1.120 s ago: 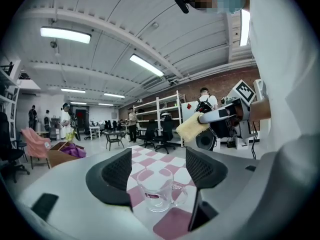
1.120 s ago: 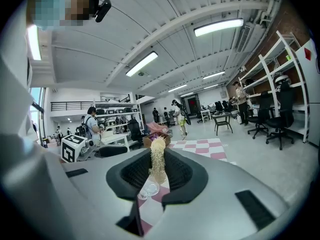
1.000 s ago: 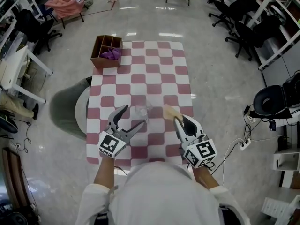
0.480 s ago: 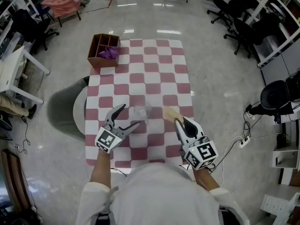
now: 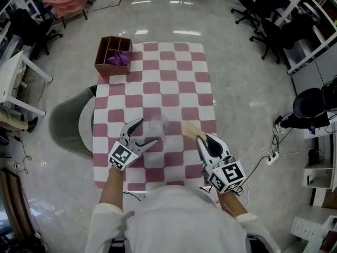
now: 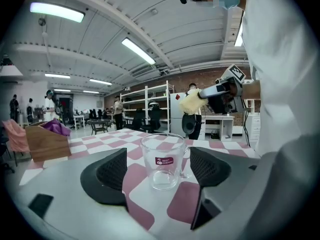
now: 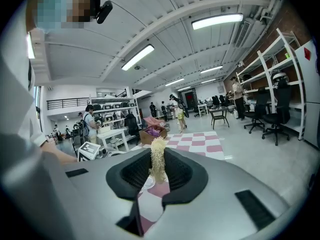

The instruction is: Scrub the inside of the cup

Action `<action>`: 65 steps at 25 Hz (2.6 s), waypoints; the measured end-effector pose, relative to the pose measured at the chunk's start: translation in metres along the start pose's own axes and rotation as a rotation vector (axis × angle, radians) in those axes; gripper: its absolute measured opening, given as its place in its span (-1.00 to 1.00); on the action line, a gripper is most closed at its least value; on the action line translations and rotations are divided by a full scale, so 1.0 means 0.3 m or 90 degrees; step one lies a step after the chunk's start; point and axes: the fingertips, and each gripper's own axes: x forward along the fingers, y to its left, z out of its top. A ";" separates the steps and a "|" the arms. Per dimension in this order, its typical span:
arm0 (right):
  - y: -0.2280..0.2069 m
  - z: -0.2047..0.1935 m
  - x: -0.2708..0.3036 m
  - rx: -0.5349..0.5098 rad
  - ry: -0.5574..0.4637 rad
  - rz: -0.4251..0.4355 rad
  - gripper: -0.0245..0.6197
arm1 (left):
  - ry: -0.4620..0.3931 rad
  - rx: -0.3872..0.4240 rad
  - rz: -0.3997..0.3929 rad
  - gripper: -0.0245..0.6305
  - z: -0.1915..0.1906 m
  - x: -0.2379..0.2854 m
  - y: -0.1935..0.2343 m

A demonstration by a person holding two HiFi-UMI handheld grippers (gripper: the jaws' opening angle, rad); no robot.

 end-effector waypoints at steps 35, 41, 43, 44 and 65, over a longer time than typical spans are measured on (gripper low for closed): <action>-0.133 -0.040 -0.003 0.015 0.030 -0.045 -0.65 | 0.042 0.006 -0.096 0.22 -0.065 0.222 -0.047; -0.132 -0.049 -0.006 0.020 0.037 -0.046 -0.65 | 0.043 0.001 -0.093 0.22 -0.068 0.221 -0.044; -0.136 -0.047 -0.009 0.018 0.039 -0.048 -0.65 | 0.044 0.001 -0.091 0.22 -0.067 0.220 -0.041; -0.138 -0.045 -0.010 0.016 0.039 -0.049 -0.65 | 0.045 0.002 -0.090 0.22 -0.065 0.219 -0.041; -0.022 0.096 0.010 -0.028 -0.017 0.023 -0.65 | -0.027 0.058 -0.038 0.22 0.212 0.125 -0.078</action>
